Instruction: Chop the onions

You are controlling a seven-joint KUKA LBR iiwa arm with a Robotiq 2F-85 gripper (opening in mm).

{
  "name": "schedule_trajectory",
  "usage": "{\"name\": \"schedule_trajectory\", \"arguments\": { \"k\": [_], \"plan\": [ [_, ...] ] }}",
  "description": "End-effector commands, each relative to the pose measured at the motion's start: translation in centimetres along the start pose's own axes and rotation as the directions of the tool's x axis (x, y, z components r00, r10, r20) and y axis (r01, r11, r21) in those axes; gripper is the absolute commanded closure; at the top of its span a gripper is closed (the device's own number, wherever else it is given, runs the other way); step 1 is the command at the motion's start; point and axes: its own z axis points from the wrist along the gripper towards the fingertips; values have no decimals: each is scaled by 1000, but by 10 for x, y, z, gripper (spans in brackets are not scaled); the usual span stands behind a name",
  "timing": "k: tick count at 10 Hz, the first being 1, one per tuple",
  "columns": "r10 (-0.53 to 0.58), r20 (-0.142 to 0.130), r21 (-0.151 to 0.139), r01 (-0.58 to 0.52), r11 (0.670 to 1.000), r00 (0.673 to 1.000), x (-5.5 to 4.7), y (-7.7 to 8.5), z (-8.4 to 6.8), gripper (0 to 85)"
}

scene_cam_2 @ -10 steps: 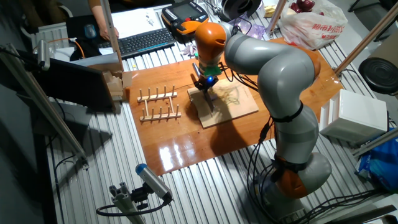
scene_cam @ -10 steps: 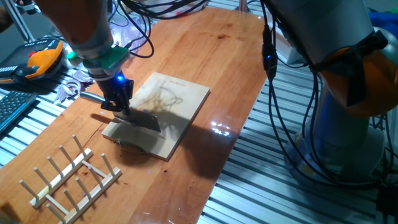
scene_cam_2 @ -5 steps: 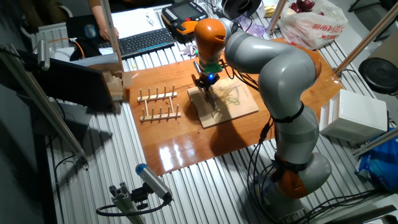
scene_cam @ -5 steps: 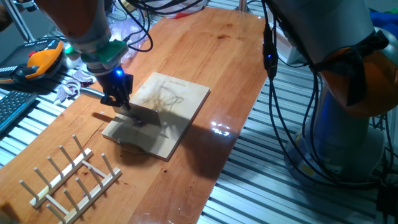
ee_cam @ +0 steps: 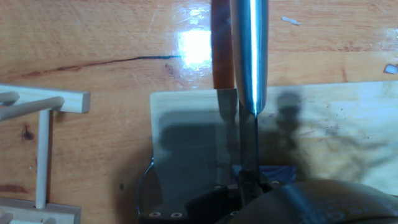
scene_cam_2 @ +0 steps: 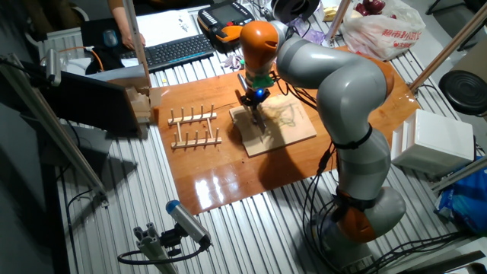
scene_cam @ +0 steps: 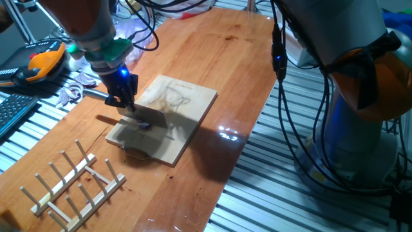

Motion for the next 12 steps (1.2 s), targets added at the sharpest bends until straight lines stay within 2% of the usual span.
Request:
{"name": "schedule_trajectory", "arguments": {
  "k": [1, 7, 10, 12],
  "plan": [
    [-1, 0, -2, 1, 1000, 1000, 0, 0, 1, 850],
    [-13, 8, -3, 13, 1000, 1000, -2, -3, 9, 850],
    [-13, 28, -3, 13, 1000, 1000, 2, 0, 20, 850],
    [-9, 29, -7, 9, 1000, 1000, 5, 2, 22, 850]
  ]
}}
